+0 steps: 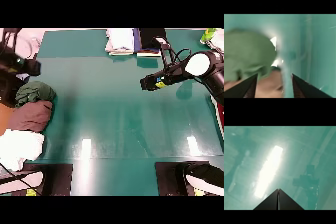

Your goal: Fold the shirts.

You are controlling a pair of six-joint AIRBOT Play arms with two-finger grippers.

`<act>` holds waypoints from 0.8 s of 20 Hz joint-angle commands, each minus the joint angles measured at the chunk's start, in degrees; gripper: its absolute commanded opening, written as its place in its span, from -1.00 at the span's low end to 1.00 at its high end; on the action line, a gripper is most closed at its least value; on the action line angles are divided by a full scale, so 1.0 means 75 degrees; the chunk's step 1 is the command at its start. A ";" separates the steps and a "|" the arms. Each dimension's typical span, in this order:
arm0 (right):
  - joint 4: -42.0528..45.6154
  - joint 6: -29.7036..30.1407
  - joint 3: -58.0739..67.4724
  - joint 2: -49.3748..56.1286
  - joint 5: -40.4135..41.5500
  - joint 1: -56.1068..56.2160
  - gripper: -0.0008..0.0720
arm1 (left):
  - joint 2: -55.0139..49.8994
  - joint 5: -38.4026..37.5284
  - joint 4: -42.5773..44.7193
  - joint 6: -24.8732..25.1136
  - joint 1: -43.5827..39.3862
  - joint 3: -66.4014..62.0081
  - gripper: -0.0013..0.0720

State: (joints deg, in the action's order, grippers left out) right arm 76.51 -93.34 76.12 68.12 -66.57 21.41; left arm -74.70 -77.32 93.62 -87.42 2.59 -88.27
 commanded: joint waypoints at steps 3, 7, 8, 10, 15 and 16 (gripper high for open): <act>-0.0003 -0.0003 -0.0003 0.0000 -0.0003 0.0009 -0.91 | -0.0009 0.1160 0.0090 0.0009 0.1064 0.2090 0.42; -0.0012 -0.0003 -0.0003 0.0000 -0.0003 0.0017 -0.92 | -0.0379 0.2512 0.0041 -0.0009 0.1064 0.2728 0.42; -0.0006 -0.0003 -0.0003 0.0000 -0.0003 0.0041 -0.92 | -0.0533 0.2614 -0.0020 -0.0006 0.1064 0.2728 0.42; -0.0058 -0.0003 -0.0003 0.0000 0.0006 0.0038 -0.92 | -0.0764 0.2687 -0.0373 0.0096 0.1064 0.2725 0.42; -0.0058 -0.0003 0.0015 -0.0035 0.0189 0.0038 -0.92 | -0.0717 0.2183 -0.0393 0.0128 0.1064 0.2063 -0.86; -0.0052 -0.0003 0.0125 -0.0073 0.0187 0.0032 -0.92 | -0.0597 0.1970 -0.0411 0.0152 0.1040 0.1667 -0.86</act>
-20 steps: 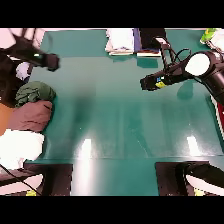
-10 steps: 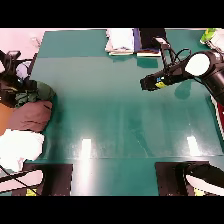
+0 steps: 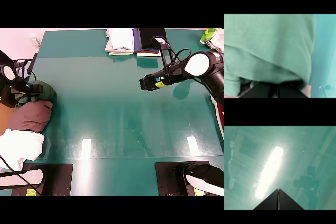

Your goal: Fold the shirts.

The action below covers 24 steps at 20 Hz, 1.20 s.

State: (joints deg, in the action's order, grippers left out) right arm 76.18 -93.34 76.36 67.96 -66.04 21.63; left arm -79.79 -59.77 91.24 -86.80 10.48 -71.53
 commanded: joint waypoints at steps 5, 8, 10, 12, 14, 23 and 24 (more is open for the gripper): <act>0.0064 0.0000 0.2133 -0.0093 -0.0236 -0.0026 -0.92 | 0.1795 -0.0568 -0.0195 0.0405 -0.0883 -0.2897 -0.88; 0.0061 0.0000 0.3418 -0.0093 -0.0236 -0.0256 -0.92 | 0.2795 -0.0863 -0.0198 0.0621 -0.2081 -0.3791 -0.89; 0.0061 0.0000 0.4106 -0.0093 -0.0283 -0.0498 -0.92 | 0.3075 -0.1250 -0.0201 0.0618 -0.2993 -0.4083 -0.89; 0.0055 -0.0003 0.4625 -0.0093 -0.0286 -0.0793 -0.92 | 0.3057 -0.1518 -0.0227 0.0589 -0.4022 -0.4164 -0.89; 0.0055 -0.0003 0.5042 -0.0093 -0.0414 -0.1052 -0.92 | 0.2769 -0.1533 -0.0335 0.0580 -0.5184 -0.4147 -0.89; 0.0064 -0.0006 0.4249 -0.0606 -0.0589 -0.1667 -0.92 | -0.0522 -0.0286 -0.1859 0.1652 -0.8807 -0.4156 -0.82; 0.0064 -0.0006 0.3987 -0.0711 -0.0571 -0.1673 -0.92 | -0.0702 -0.0166 -0.1859 0.1641 -0.8842 -0.4156 -0.11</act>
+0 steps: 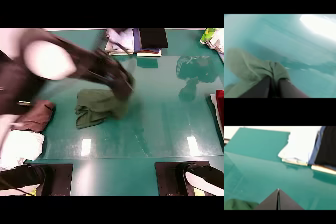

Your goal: Fold the shirts.

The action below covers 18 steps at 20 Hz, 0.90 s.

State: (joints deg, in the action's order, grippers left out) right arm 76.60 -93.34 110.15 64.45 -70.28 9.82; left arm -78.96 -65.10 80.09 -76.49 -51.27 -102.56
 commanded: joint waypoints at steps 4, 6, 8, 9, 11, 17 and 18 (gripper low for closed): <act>0.0006 -0.0003 -0.1381 -0.0592 0.0347 -0.0096 -0.92 | -0.0729 -0.0309 0.0067 -0.0248 0.0289 -0.0230 0.53; 0.0009 -0.0003 -0.1641 -0.0737 0.0554 -0.0099 -0.92 | -0.0443 -0.1209 0.0402 -0.0737 0.1425 -0.0230 0.53; 0.0003 -0.0003 -0.1798 -0.0813 0.0717 -0.0096 -0.92 | -0.0239 -0.1865 0.0411 -0.1011 0.2771 -0.0160 0.53; 0.0006 -0.0003 -0.1830 -0.0813 0.0717 -0.0099 -0.92 | -0.0128 -0.2020 0.0405 -0.1020 0.3392 0.0050 0.53; -0.0003 -0.0003 -0.1827 -0.0752 0.0723 -0.0096 -0.92 | -0.0012 -0.2203 0.0391 -0.1061 0.4345 0.0734 0.53; -0.0015 -0.0006 -0.1827 -0.0385 0.0708 0.0055 -0.92 | -0.0035 -0.0863 0.0251 -0.1227 0.5164 0.3952 0.53; -0.0006 -0.0006 -0.1827 -0.0294 0.0697 0.0146 -0.92 | -0.0093 -0.0478 -0.0064 -0.1227 0.5158 0.4395 0.53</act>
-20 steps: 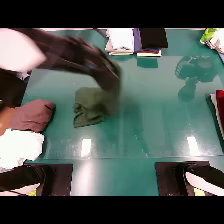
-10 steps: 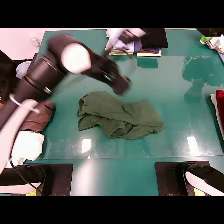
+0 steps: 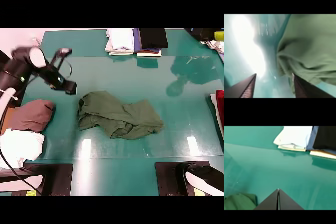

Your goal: Fold the shirts.

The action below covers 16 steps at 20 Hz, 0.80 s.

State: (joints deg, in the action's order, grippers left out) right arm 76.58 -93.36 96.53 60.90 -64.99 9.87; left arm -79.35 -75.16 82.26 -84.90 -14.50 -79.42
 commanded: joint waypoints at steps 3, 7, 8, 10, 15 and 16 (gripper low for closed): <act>-0.0009 -0.0003 -0.0012 0.0440 -0.0020 0.0373 -0.92 | -0.0379 0.1524 -0.1142 -0.0099 0.0256 0.1923 0.53; -0.0017 -0.0003 -0.0012 0.0729 -0.0181 0.0539 -0.92 | -0.0860 0.1883 -0.1597 -0.0076 0.0256 0.1958 0.53; -0.0012 -0.0003 -0.0015 0.0769 -0.0251 0.0536 -0.92 | -0.0924 0.1941 -0.1597 -0.0079 0.0256 0.1961 0.53; 0.0003 -0.0006 -0.0015 0.0772 -0.0388 0.0527 -0.92 | -0.1005 0.1938 -0.1597 -0.0079 0.0256 0.1958 0.46; 0.0015 -0.0009 -0.0309 0.0699 -0.1419 0.0382 -0.92 | -0.0935 0.1466 -0.1370 0.0332 0.0265 0.1454 -0.88; 0.0015 -0.0041 -0.0679 0.0597 -0.1711 0.0262 -0.92 | -0.0839 0.1393 -0.1253 0.0364 0.0265 0.1279 -0.88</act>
State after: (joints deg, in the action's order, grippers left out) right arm 76.58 -93.38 94.59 66.13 -71.88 13.06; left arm -86.21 -62.39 71.33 -83.79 -12.53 -67.26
